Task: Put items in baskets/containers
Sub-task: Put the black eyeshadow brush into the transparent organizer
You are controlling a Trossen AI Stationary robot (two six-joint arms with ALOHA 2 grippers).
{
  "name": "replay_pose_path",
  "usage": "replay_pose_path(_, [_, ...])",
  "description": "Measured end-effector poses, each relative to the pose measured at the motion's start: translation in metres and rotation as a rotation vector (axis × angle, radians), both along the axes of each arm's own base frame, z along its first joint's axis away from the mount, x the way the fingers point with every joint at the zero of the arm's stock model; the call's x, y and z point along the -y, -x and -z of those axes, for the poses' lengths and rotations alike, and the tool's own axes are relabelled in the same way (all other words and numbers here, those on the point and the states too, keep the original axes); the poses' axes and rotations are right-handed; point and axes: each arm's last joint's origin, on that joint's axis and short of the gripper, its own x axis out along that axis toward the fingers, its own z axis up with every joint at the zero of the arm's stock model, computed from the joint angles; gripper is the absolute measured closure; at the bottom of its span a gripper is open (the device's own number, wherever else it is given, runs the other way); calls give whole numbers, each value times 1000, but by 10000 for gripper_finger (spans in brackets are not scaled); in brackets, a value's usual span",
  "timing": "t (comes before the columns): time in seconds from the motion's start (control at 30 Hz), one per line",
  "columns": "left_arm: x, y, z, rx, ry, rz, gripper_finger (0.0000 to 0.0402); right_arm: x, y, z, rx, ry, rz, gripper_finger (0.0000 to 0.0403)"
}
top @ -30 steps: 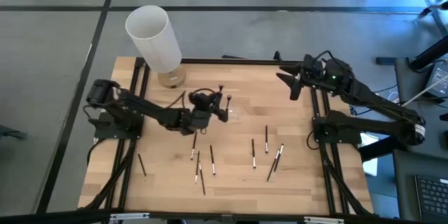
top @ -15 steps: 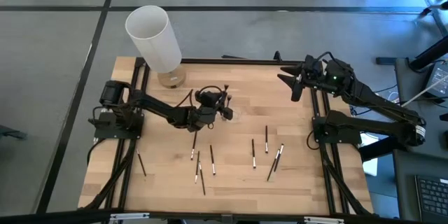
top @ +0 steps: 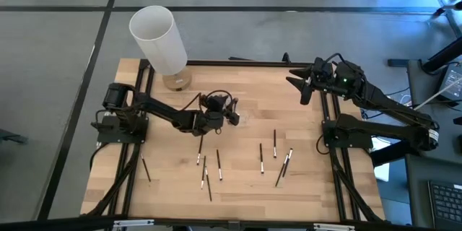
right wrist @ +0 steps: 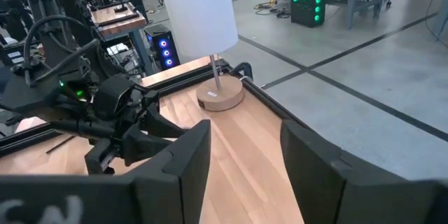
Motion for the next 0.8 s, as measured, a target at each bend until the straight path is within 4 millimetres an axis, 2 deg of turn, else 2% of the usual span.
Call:
replay_pose_path(0.1, [2,3,-12,-29,-38,42,241,0,0,1,-6,-2,0,231])
replay_pose_path(0.2, [11,12,-40,-40,-71,143,238,0,0,1,-14,-6,0,231])
replay_pose_path(0.33, [30,37,-78,-41,-77,269,240,1,-2,7,-61,-24,-6,231])
replay_pose_path(0.43, [43,56,-91,-48,-46,312,248,1,-5,11,-92,-48,-46,231])
replay_pose_path(0.5, [51,63,-91,-57,-14,332,254,0,-9,13,-96,-91,-87,231])
replay_pose_path(0.6, [63,65,-80,-114,6,369,262,-5,-16,18,-114,-154,-151,231])
replay_pose_path(0.8, [77,45,-54,-274,-108,542,271,-24,-31,36,-177,-268,-261,231])
